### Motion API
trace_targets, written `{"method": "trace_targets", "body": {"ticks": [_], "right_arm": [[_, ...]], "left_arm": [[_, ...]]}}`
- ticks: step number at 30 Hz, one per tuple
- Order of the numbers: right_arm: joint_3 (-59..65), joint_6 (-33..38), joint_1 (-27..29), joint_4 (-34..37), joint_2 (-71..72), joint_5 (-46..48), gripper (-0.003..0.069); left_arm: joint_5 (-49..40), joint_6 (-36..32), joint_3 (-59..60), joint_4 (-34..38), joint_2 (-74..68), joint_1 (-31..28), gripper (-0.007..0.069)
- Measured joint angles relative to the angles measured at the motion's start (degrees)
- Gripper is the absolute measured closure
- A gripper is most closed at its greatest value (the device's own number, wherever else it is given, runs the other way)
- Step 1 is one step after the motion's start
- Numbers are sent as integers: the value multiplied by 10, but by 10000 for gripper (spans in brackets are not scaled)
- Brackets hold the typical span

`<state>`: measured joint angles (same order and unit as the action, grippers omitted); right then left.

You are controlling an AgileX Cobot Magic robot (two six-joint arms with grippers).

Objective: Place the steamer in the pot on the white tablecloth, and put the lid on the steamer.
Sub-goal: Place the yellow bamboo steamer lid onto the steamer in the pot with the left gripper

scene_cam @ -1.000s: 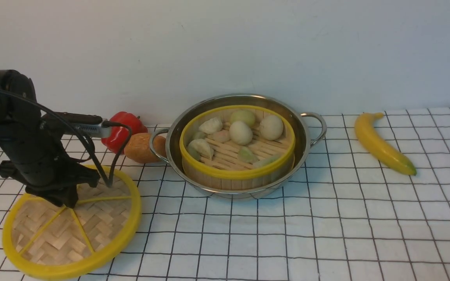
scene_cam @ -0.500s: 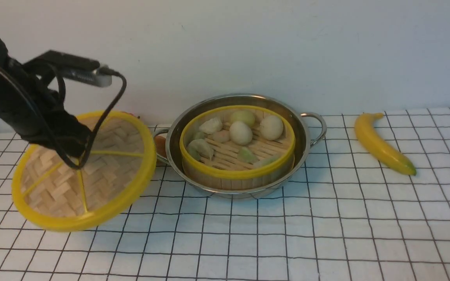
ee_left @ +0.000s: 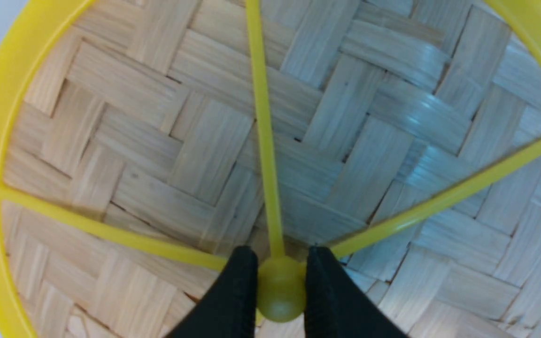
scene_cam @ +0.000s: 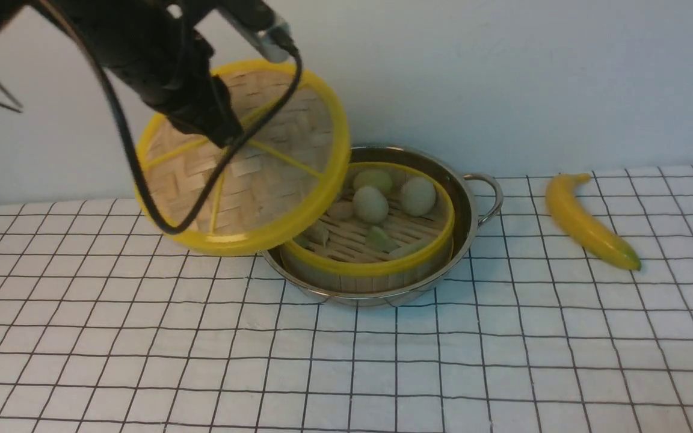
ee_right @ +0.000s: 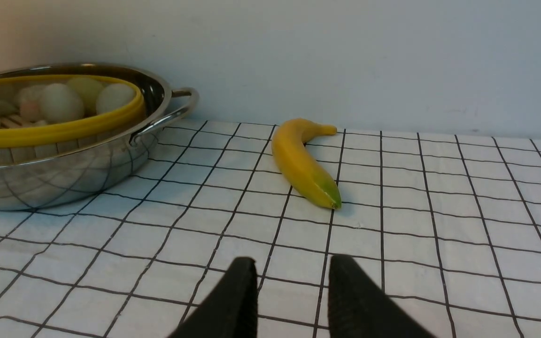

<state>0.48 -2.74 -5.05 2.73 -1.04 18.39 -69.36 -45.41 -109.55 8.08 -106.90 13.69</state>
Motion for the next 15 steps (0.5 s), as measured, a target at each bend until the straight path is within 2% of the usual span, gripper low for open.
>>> {"method": "trace_targets", "body": {"ticks": [6,15], "right_arm": [[0,0,0,0,0,0,419],[0,0,0,0,0,0,419]], "left_arm": [[4,-79,-73,0,-67,51,507],[37,-201,-92,6,-129,68,507]]}}
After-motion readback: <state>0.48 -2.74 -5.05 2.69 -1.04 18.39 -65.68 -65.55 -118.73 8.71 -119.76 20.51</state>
